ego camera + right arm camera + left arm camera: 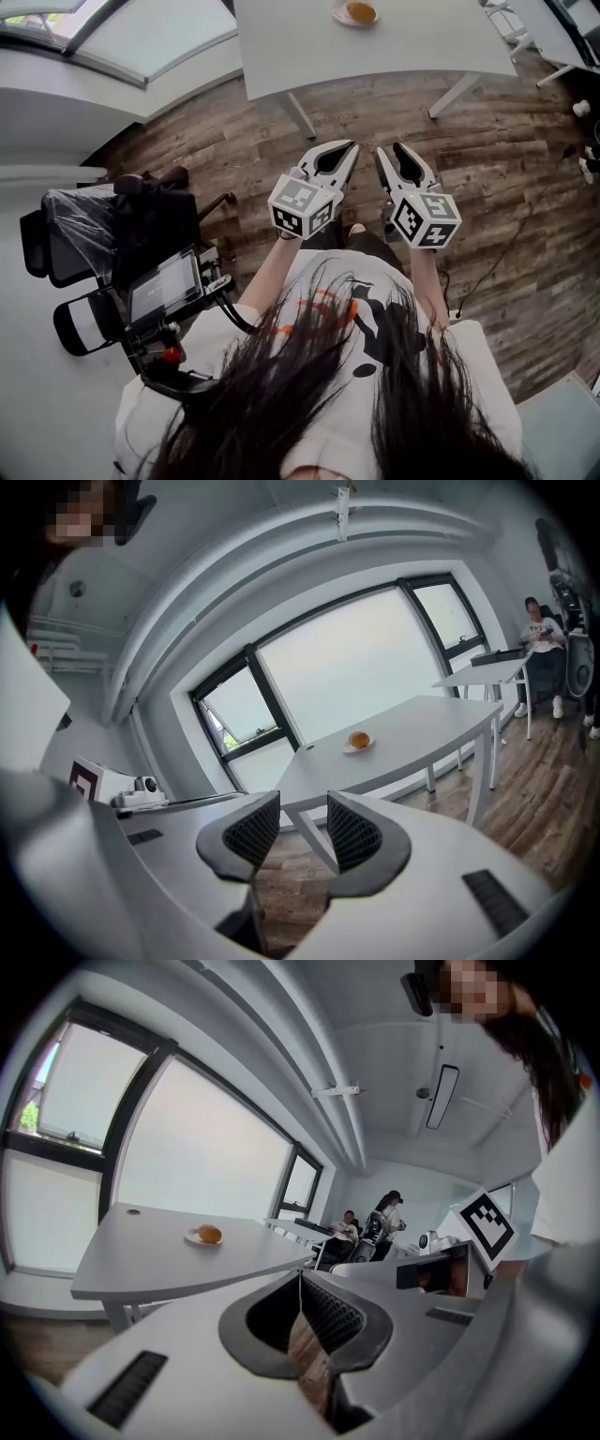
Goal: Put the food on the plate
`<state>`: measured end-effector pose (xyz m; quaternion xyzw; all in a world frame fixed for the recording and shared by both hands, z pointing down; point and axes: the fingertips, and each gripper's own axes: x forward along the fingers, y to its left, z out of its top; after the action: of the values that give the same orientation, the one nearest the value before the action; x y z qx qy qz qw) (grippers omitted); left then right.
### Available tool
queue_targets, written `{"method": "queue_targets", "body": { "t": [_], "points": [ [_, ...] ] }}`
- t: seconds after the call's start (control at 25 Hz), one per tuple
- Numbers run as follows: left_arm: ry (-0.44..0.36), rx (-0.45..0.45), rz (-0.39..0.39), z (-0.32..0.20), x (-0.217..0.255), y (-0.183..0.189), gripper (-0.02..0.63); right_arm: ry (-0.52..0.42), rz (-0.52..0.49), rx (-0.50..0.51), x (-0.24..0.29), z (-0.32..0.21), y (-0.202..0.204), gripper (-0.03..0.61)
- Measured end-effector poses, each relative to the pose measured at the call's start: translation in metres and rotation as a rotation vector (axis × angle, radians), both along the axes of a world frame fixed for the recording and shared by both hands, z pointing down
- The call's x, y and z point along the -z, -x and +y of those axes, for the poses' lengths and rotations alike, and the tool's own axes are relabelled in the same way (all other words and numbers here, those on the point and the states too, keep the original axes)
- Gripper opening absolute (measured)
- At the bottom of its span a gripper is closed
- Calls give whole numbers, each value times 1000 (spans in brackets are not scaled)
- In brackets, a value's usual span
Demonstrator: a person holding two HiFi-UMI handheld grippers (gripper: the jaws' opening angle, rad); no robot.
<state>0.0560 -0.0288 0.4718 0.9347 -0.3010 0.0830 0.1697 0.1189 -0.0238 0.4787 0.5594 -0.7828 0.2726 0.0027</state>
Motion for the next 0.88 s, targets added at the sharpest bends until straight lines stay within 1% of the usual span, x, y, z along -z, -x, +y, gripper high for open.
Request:
{"method": "queue_targets", "body": {
  "t": [0.08,0.24,0.44,0.68,0.88],
  "points": [
    [5,5,-17,19,-5,-1,6,8,-10,13,-5,15,-1,164],
    [10,34,-40,32,-7,9,6,29,-33,36,-15,27,6,164],
    [-15,71,-46,71,5,19,6,6,-44,62,-5,66,14,164],
    [-21,48,-48,95,7,16,6,-8,-57,51,0,82,16,164],
    [-16,40,-52,113,5,33,6,-7,-61,49,0,95,35,164]
  ]
}}
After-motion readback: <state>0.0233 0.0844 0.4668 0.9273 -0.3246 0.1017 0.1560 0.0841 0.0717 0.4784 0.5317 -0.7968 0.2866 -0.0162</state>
